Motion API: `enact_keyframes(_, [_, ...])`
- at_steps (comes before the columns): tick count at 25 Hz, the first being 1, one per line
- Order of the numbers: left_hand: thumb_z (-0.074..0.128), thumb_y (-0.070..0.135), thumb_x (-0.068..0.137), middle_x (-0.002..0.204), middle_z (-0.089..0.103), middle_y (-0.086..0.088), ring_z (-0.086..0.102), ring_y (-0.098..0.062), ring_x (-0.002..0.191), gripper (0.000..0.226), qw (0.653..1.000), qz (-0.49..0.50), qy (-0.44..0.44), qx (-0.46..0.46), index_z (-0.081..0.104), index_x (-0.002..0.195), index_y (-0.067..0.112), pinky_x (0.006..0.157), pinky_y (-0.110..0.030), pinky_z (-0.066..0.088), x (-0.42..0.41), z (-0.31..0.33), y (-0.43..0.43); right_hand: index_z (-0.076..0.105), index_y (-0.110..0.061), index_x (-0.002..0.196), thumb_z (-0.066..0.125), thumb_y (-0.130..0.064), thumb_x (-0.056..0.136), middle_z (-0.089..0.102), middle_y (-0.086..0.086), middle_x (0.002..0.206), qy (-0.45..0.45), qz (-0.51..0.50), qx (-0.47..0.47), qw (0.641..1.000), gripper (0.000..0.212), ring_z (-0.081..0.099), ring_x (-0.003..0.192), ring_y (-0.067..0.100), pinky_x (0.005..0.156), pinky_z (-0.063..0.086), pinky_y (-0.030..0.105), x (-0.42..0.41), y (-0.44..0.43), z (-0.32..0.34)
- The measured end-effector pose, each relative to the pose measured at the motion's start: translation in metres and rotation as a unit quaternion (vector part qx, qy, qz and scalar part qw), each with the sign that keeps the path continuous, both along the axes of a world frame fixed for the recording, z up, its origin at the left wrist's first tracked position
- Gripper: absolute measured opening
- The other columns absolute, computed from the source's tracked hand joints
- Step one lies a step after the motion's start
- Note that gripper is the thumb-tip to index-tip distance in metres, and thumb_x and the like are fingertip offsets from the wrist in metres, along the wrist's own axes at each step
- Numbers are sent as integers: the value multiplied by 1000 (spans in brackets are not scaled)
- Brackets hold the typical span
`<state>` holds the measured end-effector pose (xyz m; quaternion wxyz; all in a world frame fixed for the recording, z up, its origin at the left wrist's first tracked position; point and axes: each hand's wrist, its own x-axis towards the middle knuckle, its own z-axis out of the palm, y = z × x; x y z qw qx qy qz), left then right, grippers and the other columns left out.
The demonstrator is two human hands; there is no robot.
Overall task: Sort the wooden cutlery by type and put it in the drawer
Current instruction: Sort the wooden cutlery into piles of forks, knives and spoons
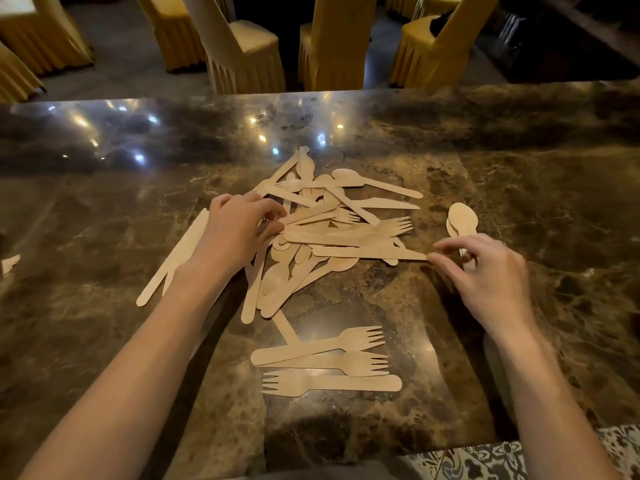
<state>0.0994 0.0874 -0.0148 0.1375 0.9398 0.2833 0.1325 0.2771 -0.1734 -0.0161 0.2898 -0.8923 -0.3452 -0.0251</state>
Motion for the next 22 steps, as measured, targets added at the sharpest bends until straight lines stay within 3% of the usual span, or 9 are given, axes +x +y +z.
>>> enact_keyframes(4, [61,26,87,95,63,6,58,-18,93,15,999,6,-10,-42,64,102,21,96,-38,37,2,4,-5,69,-25,108,71,-36,80,67,-6,108,-22,138,-96,985,30,55,98,16,82,41,32,-9,41,1])
enact_keyframes(6, [62,23,86,91,64,6,59,-14,86,15,995,15,-44,-92,63,101,19,82,-31,45,-2,11,-7,68,-26,109,70,-35,80,67,-6,109,-14,145,-117,982,30,55,97,17,82,42,34,-9,45,-2])
enact_keyframes(8, [61,22,87,92,62,9,58,-5,84,18,983,48,-85,-153,60,105,23,72,-20,44,-13,19,-5,69,-25,108,71,-34,80,67,-4,105,4,142,-107,984,30,56,95,17,82,44,36,-8,44,-4])
enact_keyframes(10, [62,24,87,92,61,10,59,-2,82,21,958,91,-138,-233,57,106,30,66,-17,45,-34,28,-1,68,-24,110,71,-34,79,67,-2,103,20,145,-104,984,32,55,93,16,80,44,34,-6,46,-4])
enact_keyframes(12, [65,25,85,92,64,8,62,-4,78,25,911,149,-195,-331,58,107,35,58,-18,48,-57,37,-5,68,-23,112,72,-32,79,65,-1,104,46,148,-109,982,34,52,90,12,78,40,29,-5,45,-1])
enact_keyframes(15, [64,26,83,81,66,11,59,1,66,23,878,181,-231,-379,64,101,40,48,-11,44,-77,47,-20,66,-23,114,70,-30,80,61,-1,109,73,146,-115,980,35,47,91,6,78,39,24,-8,46,9])
enact_keyframes(17, [63,27,82,81,67,12,59,3,68,18,872,164,-264,-379,68,94,40,50,-11,44,-78,63,-27,65,-23,114,70,-28,81,60,-1,110,47,164,-92,981,34,48,93,7,79,40,24,-25,63,18])
enact_keyframes(20, [63,23,83,89,68,13,63,-1,84,19,889,96,-277,-352,67,94,38,63,-14,49,-63,91,-29,65,-18,112,69,-21,82,60,5,110,-32,285,-34,958,30,54,100,23,86,45,33,-79,126,31])
enact_keyframes(22, [63,21,84,93,66,12,63,-1,89,20,900,82,-279,-325,62,99,34,68,-18,50,-48,101,-28,60,-16,118,62,-20,88,56,9,121,-84,347,-83,931,31,48,114,30,98,38,40,-113,174,29])
